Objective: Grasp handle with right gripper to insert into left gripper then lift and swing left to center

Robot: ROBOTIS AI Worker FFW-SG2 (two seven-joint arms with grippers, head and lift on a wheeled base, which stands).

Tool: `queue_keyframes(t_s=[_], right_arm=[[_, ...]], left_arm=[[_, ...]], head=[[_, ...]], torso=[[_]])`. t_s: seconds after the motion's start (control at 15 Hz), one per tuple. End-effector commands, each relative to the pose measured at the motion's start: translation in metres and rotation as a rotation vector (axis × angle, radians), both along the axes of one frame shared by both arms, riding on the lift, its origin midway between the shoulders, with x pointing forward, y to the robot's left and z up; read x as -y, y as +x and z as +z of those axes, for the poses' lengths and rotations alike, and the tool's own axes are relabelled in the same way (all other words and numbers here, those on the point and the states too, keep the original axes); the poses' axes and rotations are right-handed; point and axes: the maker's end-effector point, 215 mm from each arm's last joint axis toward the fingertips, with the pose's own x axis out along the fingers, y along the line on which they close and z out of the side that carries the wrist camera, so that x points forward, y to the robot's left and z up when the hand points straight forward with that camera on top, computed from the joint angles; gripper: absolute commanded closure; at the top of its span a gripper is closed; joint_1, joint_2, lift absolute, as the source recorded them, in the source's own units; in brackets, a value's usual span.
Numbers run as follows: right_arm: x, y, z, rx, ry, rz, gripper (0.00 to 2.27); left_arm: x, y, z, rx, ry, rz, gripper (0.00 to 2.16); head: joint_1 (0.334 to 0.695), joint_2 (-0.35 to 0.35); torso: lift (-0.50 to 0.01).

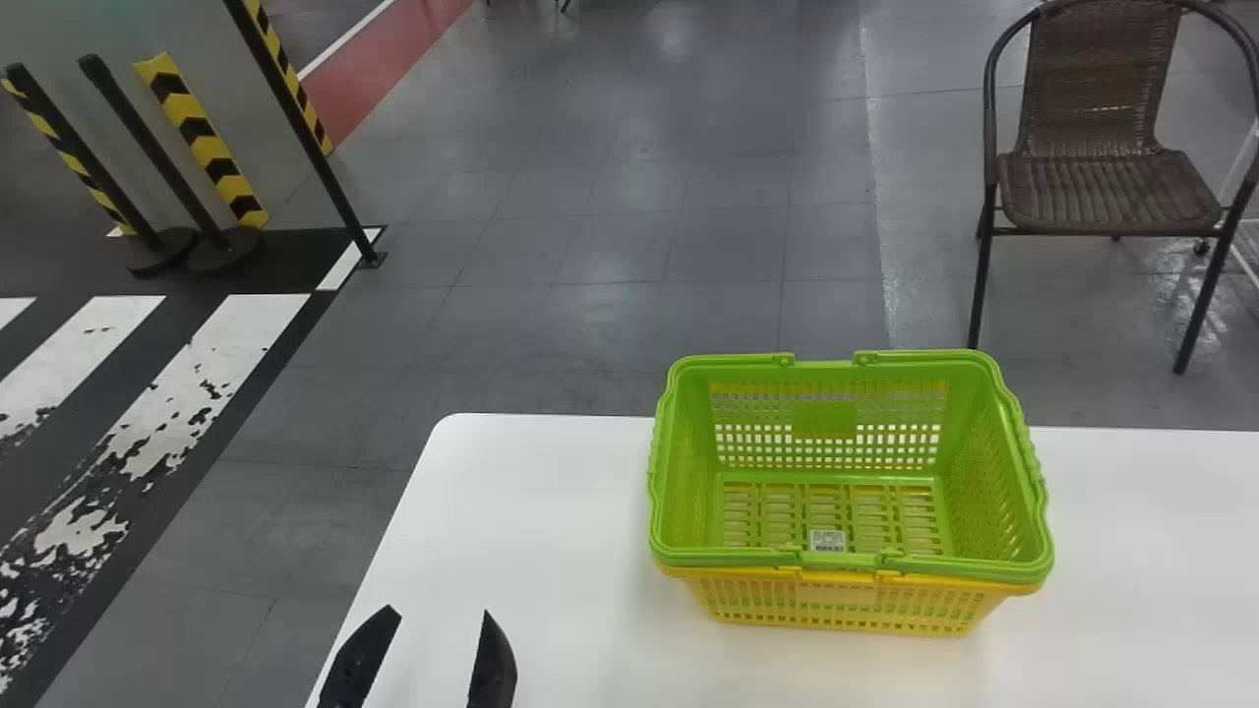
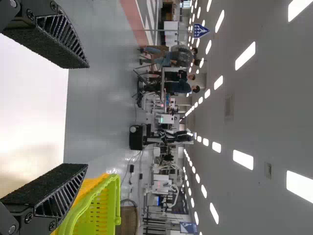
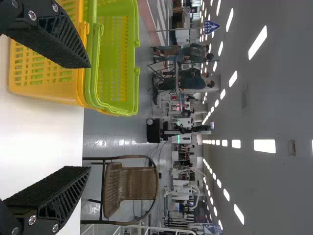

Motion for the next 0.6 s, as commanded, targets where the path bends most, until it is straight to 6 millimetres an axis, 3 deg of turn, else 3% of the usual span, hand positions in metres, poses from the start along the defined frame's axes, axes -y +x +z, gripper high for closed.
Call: queue_keyframes(t_s=[0.0,0.2,0.53], right_arm=[[0.000,0.000,-0.001,-0.001,0.000,-0.001,0.07],[0.000,0.000,-0.001,-0.001,0.000,-0.001,0.07],[0.001,-0.002,-0.001,-0.003,-0.003,0.002,0.07]], left_arm=[[0.001,0.000,0.001,0.001,-0.001,-0.002,0.08],[0.006,0.010,0.005,0.003,-0.001,-0.023,0.08],[0.016,0.060,0.010,-0.091,-0.028,-0.115,0.09]], head=[[0.695,0.272],[0.695,0.271],[0.695,0.242]], torso=[[0.000],[0.000],[0.000]])
